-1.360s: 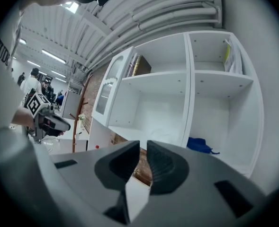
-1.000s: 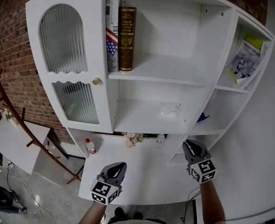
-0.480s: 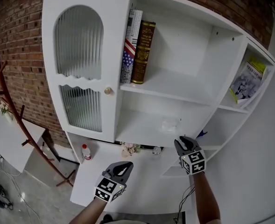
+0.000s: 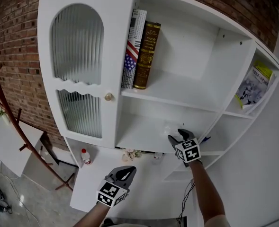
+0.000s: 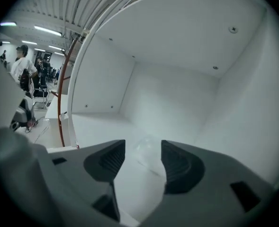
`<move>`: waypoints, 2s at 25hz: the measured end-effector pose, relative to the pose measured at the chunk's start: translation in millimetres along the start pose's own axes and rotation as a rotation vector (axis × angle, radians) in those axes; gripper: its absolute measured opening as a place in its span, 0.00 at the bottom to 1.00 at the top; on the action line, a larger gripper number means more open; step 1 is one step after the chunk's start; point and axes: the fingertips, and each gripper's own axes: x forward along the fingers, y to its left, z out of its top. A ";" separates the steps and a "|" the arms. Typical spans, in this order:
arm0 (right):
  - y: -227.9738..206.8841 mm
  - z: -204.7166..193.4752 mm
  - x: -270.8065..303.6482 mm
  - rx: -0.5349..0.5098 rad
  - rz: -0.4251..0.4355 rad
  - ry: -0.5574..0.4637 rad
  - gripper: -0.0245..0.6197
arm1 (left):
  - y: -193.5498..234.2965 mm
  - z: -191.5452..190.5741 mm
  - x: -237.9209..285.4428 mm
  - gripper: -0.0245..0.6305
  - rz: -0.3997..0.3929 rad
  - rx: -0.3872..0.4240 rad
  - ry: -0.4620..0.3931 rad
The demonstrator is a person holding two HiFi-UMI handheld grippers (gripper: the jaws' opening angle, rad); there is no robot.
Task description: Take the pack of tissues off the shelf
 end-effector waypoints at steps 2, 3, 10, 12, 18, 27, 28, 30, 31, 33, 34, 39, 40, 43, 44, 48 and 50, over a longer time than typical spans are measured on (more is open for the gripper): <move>-1.0 0.0 9.4 0.000 -0.005 0.028 0.40 | 5.5 -4.0 -2.4 0.08 0.007 -0.008 0.005; -1.7 0.2 14.1 0.005 -0.009 0.040 0.41 | 7.9 -5.9 -3.5 0.08 0.010 -0.012 0.006; -9.9 -7.9 49.6 0.023 -0.039 0.170 0.47 | 19.0 -7.5 -10.7 0.08 0.019 -0.036 -0.013; -11.7 -16.8 58.4 0.054 -0.040 0.231 0.47 | 22.1 -8.8 -13.3 0.08 0.021 -0.040 -0.013; -16.0 -41.1 76.6 0.125 -0.042 0.364 0.47 | 32.8 -16.4 -23.6 0.08 0.033 -0.057 -0.009; -24.0 -58.3 87.1 0.281 -0.019 0.411 0.34 | 41.3 -21.6 -31.2 0.08 0.036 -0.071 -0.004; -24.0 -58.8 86.5 0.273 -0.025 0.409 0.29 | 41.8 -22.3 -32.2 0.08 0.036 -0.073 -0.003; -24.3 -59.8 85.0 0.234 -0.040 0.406 0.21 | 43.4 -23.6 -34.4 0.08 0.037 -0.077 -0.001; -24.6 -60.1 84.2 0.214 -0.045 0.405 0.17 | 44.2 -24.2 -35.7 0.08 0.037 -0.078 0.000; -24.5 -59.9 81.4 0.197 -0.041 0.396 0.14 | 45.2 -24.9 -39.1 0.08 0.039 -0.081 0.001; -23.9 -59.1 79.3 0.196 -0.035 0.387 0.13 | 45.7 -25.2 -41.1 0.08 0.041 -0.083 0.001; -19.6 -47.1 65.2 0.185 -0.024 0.318 0.12 | 50.1 -25.5 -50.0 0.08 0.050 -0.093 -0.007; -18.3 -44.7 63.0 0.178 -0.023 0.303 0.12 | 51.0 -25.5 -51.9 0.08 0.052 -0.095 -0.008; -10.0 -38.3 54.9 0.156 -0.012 0.268 0.12 | 52.3 -26.8 -57.6 0.08 0.055 -0.098 -0.011; -7.9 -37.5 52.2 0.143 -0.011 0.259 0.12 | 51.9 -27.5 -59.0 0.08 0.054 -0.100 -0.012; 1.1 -30.3 42.6 0.088 -0.009 0.224 0.12 | 52.0 -27.1 -63.9 0.08 0.053 -0.103 -0.020; 5.4 -25.5 36.2 0.064 -0.015 0.213 0.12 | 51.6 -26.5 -66.6 0.08 0.050 -0.104 -0.022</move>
